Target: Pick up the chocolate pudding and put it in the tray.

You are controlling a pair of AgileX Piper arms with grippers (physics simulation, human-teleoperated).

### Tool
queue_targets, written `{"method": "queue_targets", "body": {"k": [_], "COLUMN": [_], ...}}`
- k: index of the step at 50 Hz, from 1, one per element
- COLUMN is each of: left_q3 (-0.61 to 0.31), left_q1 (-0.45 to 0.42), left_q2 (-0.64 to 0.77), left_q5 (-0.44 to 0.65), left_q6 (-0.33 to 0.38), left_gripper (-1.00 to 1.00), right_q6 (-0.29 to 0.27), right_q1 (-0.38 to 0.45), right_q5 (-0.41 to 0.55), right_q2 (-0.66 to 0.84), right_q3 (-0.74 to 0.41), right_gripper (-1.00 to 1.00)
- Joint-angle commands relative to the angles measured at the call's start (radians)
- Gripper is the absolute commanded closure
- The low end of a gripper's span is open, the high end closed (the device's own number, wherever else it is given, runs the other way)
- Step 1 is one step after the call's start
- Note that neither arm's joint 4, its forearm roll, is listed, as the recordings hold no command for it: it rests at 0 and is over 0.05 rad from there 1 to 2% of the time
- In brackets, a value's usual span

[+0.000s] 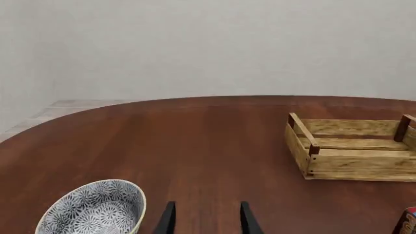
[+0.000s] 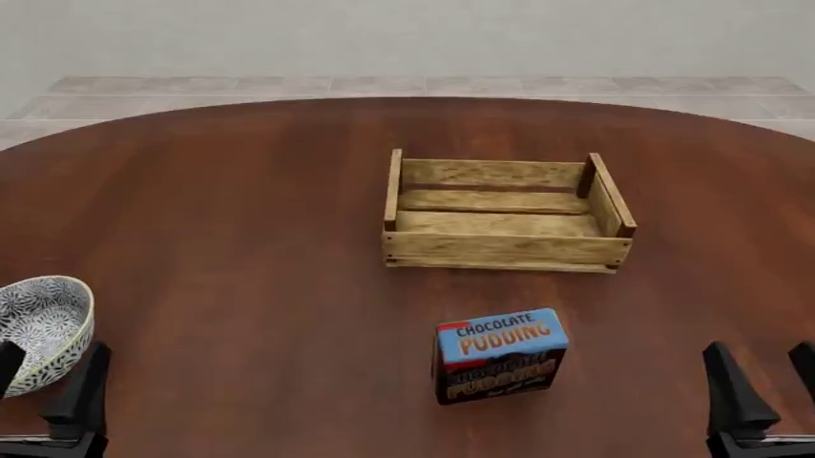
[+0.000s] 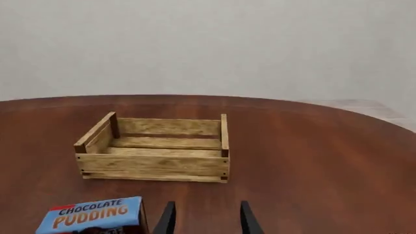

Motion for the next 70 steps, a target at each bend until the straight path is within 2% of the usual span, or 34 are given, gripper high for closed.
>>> {"method": "queue_targets", "body": {"k": [1, 11, 14, 15, 21, 25, 26, 31, 33, 35, 36, 39, 40, 41, 42, 43, 45, 46, 49, 50, 53, 54, 55, 56, 57, 58, 60, 61, 62, 65, 67, 68, 69, 70], "left_q3": [-0.003, -0.003, -0.003, -0.003, -0.003, -0.003, -0.003, -0.003, -0.003, -0.003, -0.003, -0.003, -0.003, -0.003, -0.003, -0.003, -0.003, -0.003, -0.003, -0.003, -0.003, -0.003, -0.003, -0.003, -0.003, -0.003, -0.003, -0.003, -0.003, -0.003, -0.003, -0.003, -0.003, -0.003], "left_q1": [0.0, 0.0, 0.0, 0.0, 0.0, 0.0, 0.0, 0.0, 0.0, 0.0, 0.0, 0.0, 0.0, 0.0, 0.0, 0.0, 0.0, 0.0, 0.0, 0.0, 0.0, 0.0, 0.0, 0.0, 0.0, 0.0, 0.0, 0.0, 0.0, 0.0, 0.0, 0.0, 0.0, 0.0], "left_q2": [0.005, 0.005, 0.005, 0.005, 0.004, 0.005, 0.005, 0.004, 0.005, 0.005, 0.005, 0.005, 0.004, 0.005, 0.004, 0.004, 0.005, 0.004, 0.005, 0.005, 0.005, 0.005, 0.005, 0.005, 0.005, 0.005, 0.005, 0.005, 0.005, 0.004, 0.005, 0.005, 0.005, 0.005], "left_q5": [-0.001, -0.001, -0.001, -0.001, -0.001, -0.001, -0.001, -0.001, -0.001, -0.001, -0.001, -0.001, -0.001, -0.001, -0.001, -0.001, -0.001, -0.001, -0.001, -0.001, -0.001, -0.001, -0.001, -0.001, -0.001, -0.001, -0.001, -0.001, -0.001, -0.001, -0.001, -0.001, -0.001, -0.001], "left_q6": [0.0, 0.0, 0.0, 0.0, 0.0, 0.0, 0.0, 0.0, 0.0, 0.0, 0.0, 0.0, 0.0, 0.0, 0.0, 0.0, 0.0, 0.0, 0.0, 0.0, 0.0, 0.0, 0.0, 0.0, 0.0, 0.0, 0.0, 0.0, 0.0, 0.0, 0.0, 0.0, 0.0, 0.0], "left_gripper": [-1.0, -1.0, -1.0, -1.0, -1.0, -1.0, -1.0, -1.0, -1.0, -1.0, -1.0, -1.0, -1.0, -1.0, -1.0, -1.0, -1.0, -1.0, -1.0, -1.0, -1.0, -1.0, -1.0, -1.0, -1.0, -1.0, -1.0, -1.0, -1.0, -1.0, -1.0, -1.0, -1.0, -1.0], "right_q6": [0.018, 0.015, 0.018, 0.034, 0.022, -0.005, 0.015, -0.023, -0.025, 0.044, 0.042, 0.018, 0.001, -0.067, -0.056, -0.056, -0.094, -0.16, -0.196, -0.219, -0.211, -0.287, -0.289, -0.278, -0.228, -0.212, -0.266, -0.266, -0.296, -0.381, -0.38, -0.427, -0.422, -0.452], "right_q1": [0.007, 0.003, 0.009, 0.014, 0.028, 0.038, 0.03, 0.031, 0.074, 0.076, 0.076, 0.073, 0.099, 0.105, 0.109, 0.109, 0.153, 0.208, 0.241, 0.266, 0.323, 0.376, 0.399, 0.439, 0.45, 0.468, 0.48, 0.48, 0.536, 0.596, 0.63, 0.658, 0.669, 0.676], "right_q5": [-0.017, -0.041, -0.028, -0.026, -0.001, 0.011, -0.002, -0.02, -0.019, -0.005, 0.006, 0.011, 0.034, 0.045, 0.067, 0.067, 0.103, 0.13, 0.142, 0.157, 0.164, 0.158, 0.154, 0.165, 0.166, 0.177, 0.177, 0.177, 0.219, 0.261, 0.309, 0.334, 0.346, 0.346], "right_q2": [0.02, 0.047, 0.039, 0.04, 0.011, 0.042, 0.079, 0.207, 0.265, 0.281, 0.298, 0.354, 0.393, 0.433, 0.497, 0.497, 0.563, 0.608, 0.641, 0.683, 0.739, 0.771, 0.772, 0.778, 0.78, 0.799, 0.856, 0.856, 0.898, 0.947, 0.988, 1.007, 1.019, 1.025], "right_q3": [-0.003, -0.007, -0.012, -0.015, -0.051, -0.116, -0.151, -0.276, -0.312, -0.351, -0.393, -0.433, -0.489, -0.526, -0.584, -0.584, -0.691, -0.766, -0.835, -0.889, -0.949, -0.968, -0.98, -0.997, -1.03, -1.056, -1.111, -1.111, -1.155, -1.187, -1.23, -1.237, -1.251, -1.25], "right_gripper": [-1.0, -1.0, -1.0, -1.0, -1.0, -1.0, -1.0, -1.0, -1.0, -1.0, -1.0, -1.0, -1.0, -1.0, -1.0, -1.0, -1.0, -1.0, -1.0, -1.0, -1.0, -1.0, -1.0, -1.0, -1.0, -1.0, -1.0, -1.0, -1.0, -1.0, -1.0, -1.0, -1.0, -1.0]}}
